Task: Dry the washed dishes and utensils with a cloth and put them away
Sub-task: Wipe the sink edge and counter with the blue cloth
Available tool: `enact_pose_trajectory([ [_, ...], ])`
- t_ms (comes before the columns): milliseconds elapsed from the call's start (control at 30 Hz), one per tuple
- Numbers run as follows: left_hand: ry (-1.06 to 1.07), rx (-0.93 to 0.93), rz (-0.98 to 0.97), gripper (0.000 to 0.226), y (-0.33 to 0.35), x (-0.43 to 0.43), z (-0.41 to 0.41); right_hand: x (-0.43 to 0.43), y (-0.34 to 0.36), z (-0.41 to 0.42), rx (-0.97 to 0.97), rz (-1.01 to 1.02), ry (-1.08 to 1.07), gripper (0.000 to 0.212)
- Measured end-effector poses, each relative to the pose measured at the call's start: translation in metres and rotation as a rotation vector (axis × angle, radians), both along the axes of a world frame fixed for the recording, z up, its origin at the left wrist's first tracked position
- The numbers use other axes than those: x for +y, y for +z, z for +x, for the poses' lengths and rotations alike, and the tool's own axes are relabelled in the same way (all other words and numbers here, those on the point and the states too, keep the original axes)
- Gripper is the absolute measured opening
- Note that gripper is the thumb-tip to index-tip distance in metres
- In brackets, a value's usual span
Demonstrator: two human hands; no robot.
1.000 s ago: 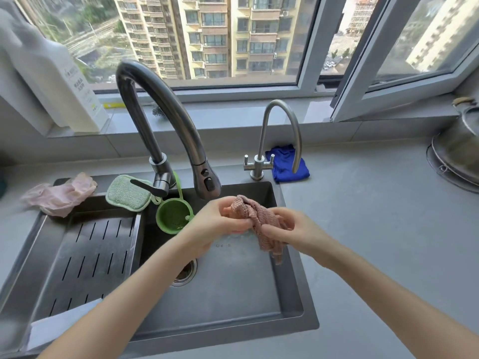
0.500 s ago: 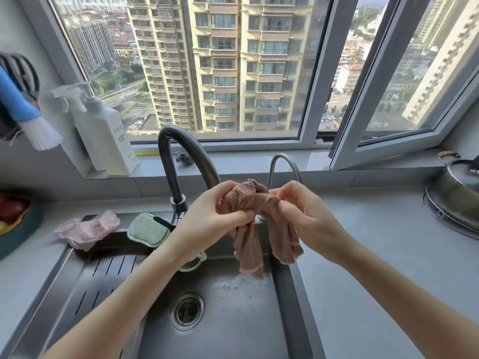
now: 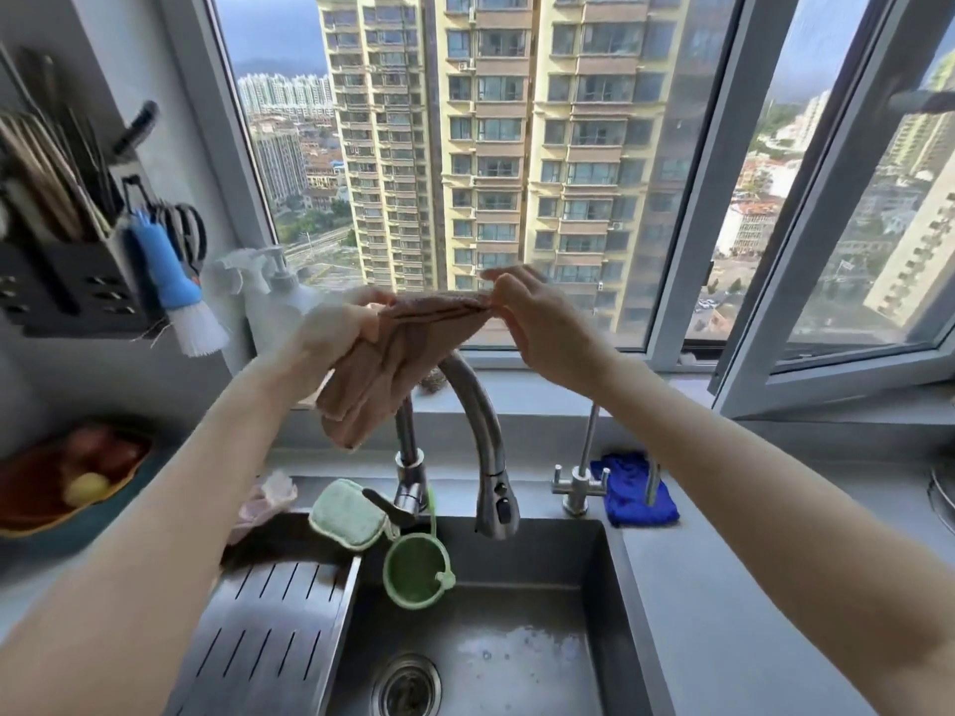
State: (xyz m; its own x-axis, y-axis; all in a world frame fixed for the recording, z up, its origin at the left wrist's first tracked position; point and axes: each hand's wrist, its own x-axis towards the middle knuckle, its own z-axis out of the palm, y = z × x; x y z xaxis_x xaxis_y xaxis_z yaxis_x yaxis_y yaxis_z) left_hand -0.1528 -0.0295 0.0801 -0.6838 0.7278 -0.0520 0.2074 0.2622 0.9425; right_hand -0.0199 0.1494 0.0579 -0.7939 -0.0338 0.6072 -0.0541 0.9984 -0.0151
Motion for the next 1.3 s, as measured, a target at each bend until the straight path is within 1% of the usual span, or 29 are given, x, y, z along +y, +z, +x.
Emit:
enact_pose_trajectory([
  [33, 0.0, 0.104, -0.125, 0.05, -0.003, 0.003, -0.006, 0.003, -0.006, -0.009, -0.094, 0.022, -0.013, 0.017],
  [67, 0.002, 0.194, -0.212, 0.055, -0.008, 0.006, -0.01, 0.005, -0.015, -0.013, -0.215, 0.045, -0.043, 0.023],
  [100, 0.008, 0.262, -0.246, 0.058, -0.012, 0.009, -0.011, 0.007, -0.022, -0.013, -0.316, 0.045, -0.087, 0.028],
  [133, 0.004, 0.321, -0.241, 0.058, -0.016, 0.01, -0.01, 0.009, -0.027, -0.011, -0.344, 0.008, -0.118, 0.031],
  [167, -0.021, 0.383, -0.223, 0.054, -0.021, 0.011, -0.008, 0.012, -0.029, -0.006, -0.315, -0.049, -0.135, 0.03],
  [233, -0.072, 0.547, -0.269, 0.042, -0.027, 0.014, 0.0, 0.018, -0.028, 0.009, -0.174, -0.149, -0.142, 0.025],
  [267, -0.041, 0.653, -0.293, 0.036, -0.03, 0.017, 0.005, 0.021, -0.027, 0.019, -0.106, -0.198, -0.141, 0.021],
  [300, 0.038, 0.764, -0.292, 0.032, -0.029, 0.02, 0.012, 0.026, -0.027, 0.031, -0.043, -0.252, -0.139, 0.017],
  [367, 0.182, 0.919, -0.185, 0.028, -0.021, 0.031, 0.034, 0.039, -0.029, 0.058, 0.071, -0.364, -0.166, 0.011],
  [400, 0.175, 0.944, -0.091, 0.025, -0.017, 0.038, 0.048, 0.047, -0.033, 0.072, 0.109, -0.429, -0.203, 0.009],
  [467, 0.02, 0.924, 0.072, 0.021, -0.014, 0.056, 0.079, 0.065, -0.049, 0.102, 0.157, -0.597, -0.299, 0.006],
  [500, -0.079, 0.903, 0.117, 0.02, -0.015, 0.067, 0.095, 0.076, -0.06, 0.116, 0.181, -0.699, -0.35, 0.007],
  [567, -0.218, 0.87, 0.146, 0.018, -0.026, 0.091, 0.125, 0.101, -0.091, 0.142, 0.233, -0.9, -0.472, 0.014],
  [633, -0.29, 0.826, 0.132, 0.016, -0.045, 0.115, 0.146, 0.126, -0.134, 0.16, 0.21, -1.023, -0.639, 0.017],
  [700, -0.313, 0.736, 0.11, 0.015, -0.069, 0.134, 0.16, 0.147, -0.181, 0.171, 0.099, -1.139, -0.805, 0.022],
  [800, -0.191, 0.605, 0.097, 0.014, -0.112, 0.15, 0.172, 0.167, -0.242, 0.168, -0.089, -1.335, -0.98, 0.026],
  [867, -0.08, 0.517, 0.079, 0.016, -0.139, 0.154, 0.177, 0.176, -0.271, 0.156, -0.162, -1.378, -1.039, 0.033],
  [933, 0.021, 0.457, 0.059, 0.018, -0.163, 0.156, 0.179, 0.187, -0.291, 0.141, -0.206, -1.391, -1.072, 0.034],
  [1100, 0.206, 0.435, -0.018, 0.024, -0.206, 0.153, 0.179, 0.216, -0.319, 0.096, -0.324, -1.356, -1.091, 0.04],
  [1167, 0.226, 0.404, -0.09, 0.023, -0.22, 0.151, 0.181, 0.222, -0.327, 0.083, -0.376, -1.382, -1.1, 0.051],
  [1233, 0.22, 0.387, -0.166, 0.022, -0.23, 0.15, 0.185, 0.224, -0.329, 0.078, -0.415, -1.368, -1.078, 0.041],
  [1300, 0.212, 0.383, -0.227, 0.021, -0.236, 0.149, 0.189, 0.224, -0.324, 0.078, -0.4, -1.312, -1.022, 0.028],
])
